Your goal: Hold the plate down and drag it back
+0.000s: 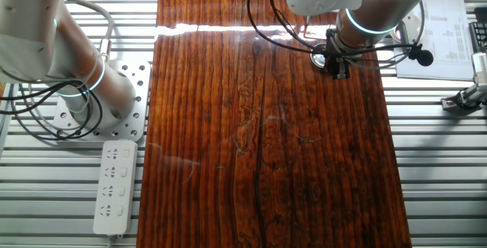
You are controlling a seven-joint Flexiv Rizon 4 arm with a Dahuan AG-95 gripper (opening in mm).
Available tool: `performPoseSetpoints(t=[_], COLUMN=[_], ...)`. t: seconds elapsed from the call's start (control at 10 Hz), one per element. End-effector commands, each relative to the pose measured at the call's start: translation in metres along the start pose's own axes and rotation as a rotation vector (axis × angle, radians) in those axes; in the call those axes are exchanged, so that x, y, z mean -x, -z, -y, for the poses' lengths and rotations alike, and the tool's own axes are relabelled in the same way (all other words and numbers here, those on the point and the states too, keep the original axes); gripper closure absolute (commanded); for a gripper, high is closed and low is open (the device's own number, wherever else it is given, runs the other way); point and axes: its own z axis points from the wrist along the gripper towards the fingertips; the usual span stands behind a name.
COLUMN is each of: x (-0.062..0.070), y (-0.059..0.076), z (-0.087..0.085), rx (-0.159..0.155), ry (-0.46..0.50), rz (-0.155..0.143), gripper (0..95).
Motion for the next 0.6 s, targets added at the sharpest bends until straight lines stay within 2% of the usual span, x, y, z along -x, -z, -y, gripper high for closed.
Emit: performPoseSetpoints(t=[0.1, 0.2, 0.6], x=[0.0004, 0.0004, 0.0005], y=[0.0001, 0.0003, 0.0008], z=[0.0003, 0.0008, 0.0024], rx=[-0.008, -0.022, -0.023], ry=[-0.001, 0.003, 0.002], rz=[0.0, -0.004, -0.004], gripper=[95.0, 95.0, 95.0])
